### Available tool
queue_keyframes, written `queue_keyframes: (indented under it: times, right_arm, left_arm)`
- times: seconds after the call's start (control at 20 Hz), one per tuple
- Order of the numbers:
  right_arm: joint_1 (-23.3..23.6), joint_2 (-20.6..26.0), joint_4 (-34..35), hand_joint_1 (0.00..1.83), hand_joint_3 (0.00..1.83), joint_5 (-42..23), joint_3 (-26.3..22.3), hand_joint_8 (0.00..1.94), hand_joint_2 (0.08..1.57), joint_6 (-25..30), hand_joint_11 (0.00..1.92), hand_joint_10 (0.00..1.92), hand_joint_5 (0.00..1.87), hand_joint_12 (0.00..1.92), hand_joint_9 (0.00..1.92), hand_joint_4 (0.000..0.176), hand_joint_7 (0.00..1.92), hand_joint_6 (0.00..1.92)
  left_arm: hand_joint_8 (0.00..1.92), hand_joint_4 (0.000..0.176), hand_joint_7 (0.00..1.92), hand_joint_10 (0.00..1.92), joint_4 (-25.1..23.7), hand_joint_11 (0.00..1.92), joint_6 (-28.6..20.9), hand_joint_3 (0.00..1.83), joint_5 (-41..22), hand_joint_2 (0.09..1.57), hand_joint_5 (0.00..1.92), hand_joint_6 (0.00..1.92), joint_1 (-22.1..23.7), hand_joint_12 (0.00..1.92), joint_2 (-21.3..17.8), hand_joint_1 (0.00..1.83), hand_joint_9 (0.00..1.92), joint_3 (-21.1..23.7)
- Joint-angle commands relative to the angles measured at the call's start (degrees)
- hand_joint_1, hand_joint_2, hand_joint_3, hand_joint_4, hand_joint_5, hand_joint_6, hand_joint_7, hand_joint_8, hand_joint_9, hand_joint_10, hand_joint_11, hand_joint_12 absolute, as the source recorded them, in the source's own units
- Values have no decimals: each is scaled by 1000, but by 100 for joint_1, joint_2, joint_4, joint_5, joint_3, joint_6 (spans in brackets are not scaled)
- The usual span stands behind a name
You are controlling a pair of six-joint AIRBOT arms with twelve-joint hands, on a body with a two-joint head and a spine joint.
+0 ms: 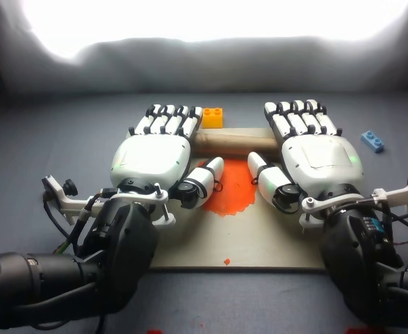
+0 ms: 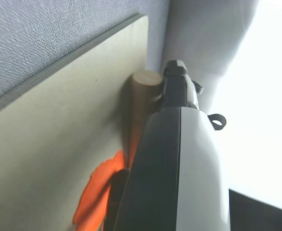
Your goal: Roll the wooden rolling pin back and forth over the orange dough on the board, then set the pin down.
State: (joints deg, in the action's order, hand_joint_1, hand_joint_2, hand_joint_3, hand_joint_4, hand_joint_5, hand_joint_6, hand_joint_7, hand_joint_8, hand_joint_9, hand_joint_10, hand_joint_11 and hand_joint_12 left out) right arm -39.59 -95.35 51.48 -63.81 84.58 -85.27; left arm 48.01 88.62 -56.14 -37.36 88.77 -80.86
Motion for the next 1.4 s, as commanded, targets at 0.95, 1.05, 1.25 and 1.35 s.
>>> queue_keyframes:
  times: [0.95, 1.05, 1.25, 1.35]
  right_arm:
    - [-60, 19, -292, 0, 0, -557, 2, 7, 1518, -36, 0, 12, 63, 0, 50, 0, 74, 0]
    - [-68, 19, -292, 0, 2, -560, -14, 11, 1526, -42, 0, 16, 66, 0, 61, 0, 86, 3]
    - [-73, 19, -292, 0, 3, -573, -33, 10, 1529, -53, 0, 15, 90, 0, 62, 0, 89, 12]
    - [-74, 19, -292, 0, 0, -577, -37, 5, 1522, -57, 0, 10, 77, 0, 53, 0, 79, 6]
  left_arm:
    - [3, 0, 52, 2, -282, 6, 44, 5, -390, 1481, 30, 2, 29, 6, -138, 0, 16, 137]
    - [10, 0, 72, 11, -270, 32, 44, 5, -362, 1483, 48, 9, 32, 20, -152, 0, 38, 149]
    - [3, 0, 62, 3, -257, 12, 44, 4, -326, 1481, 37, 3, 48, 17, -175, 0, 23, 162]
    - [3, 0, 64, 2, -258, 20, 44, 3, -313, 1481, 38, 2, 52, 24, -187, 0, 21, 179]
